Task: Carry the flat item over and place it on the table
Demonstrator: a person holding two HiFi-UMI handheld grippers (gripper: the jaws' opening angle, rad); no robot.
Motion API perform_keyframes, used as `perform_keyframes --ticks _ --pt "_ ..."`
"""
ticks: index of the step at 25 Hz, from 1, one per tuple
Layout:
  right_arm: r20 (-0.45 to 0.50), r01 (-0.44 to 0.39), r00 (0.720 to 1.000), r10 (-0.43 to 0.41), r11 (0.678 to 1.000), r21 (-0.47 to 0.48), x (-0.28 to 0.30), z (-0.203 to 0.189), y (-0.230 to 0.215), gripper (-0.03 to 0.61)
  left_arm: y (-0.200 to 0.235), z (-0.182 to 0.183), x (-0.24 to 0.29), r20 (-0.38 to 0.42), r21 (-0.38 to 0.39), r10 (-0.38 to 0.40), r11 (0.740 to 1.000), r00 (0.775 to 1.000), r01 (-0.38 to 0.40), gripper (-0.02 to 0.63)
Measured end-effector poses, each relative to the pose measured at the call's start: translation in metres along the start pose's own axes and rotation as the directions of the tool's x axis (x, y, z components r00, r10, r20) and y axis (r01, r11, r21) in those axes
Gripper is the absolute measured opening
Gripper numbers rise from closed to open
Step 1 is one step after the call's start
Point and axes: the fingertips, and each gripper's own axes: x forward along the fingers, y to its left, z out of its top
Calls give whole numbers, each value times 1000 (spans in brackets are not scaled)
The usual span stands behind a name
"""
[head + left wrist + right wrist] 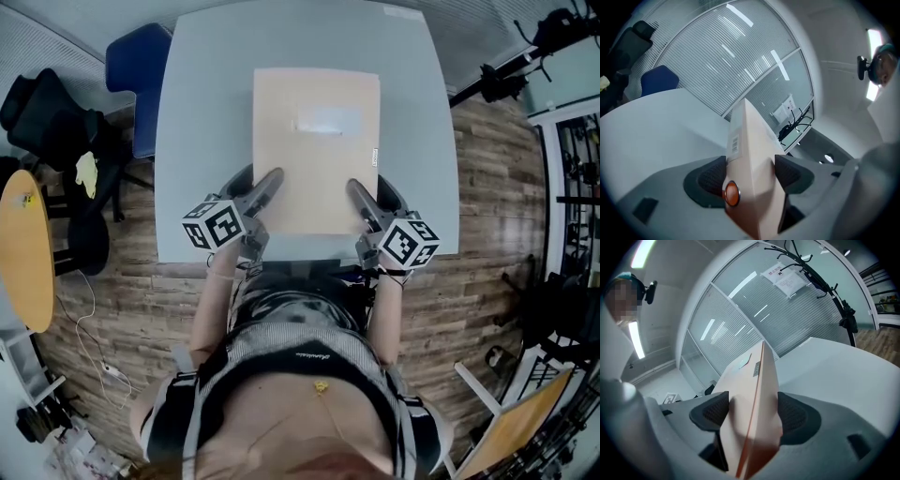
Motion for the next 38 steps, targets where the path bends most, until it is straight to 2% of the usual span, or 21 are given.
perform_keyframes --ticks 19,23,29,38 --pt "-130 55 990 -46 996 68 24 -58 -45 307 57 -55 19 -98 -91 65 993 993 -74 308" --pt "-151 65 987 -53 995 77 27 -69 -52 307 62 -72 22 -126 -128 52 989 991 -68 308" --pt "-178 80 982 -63 992 95 32 -86 -65 308 84 -84 24 -149 -110 103 987 984 -120 308" --pt "-233 85 971 -59 991 105 42 -111 -82 308 103 -112 27 -172 -161 122 975 978 -150 309"
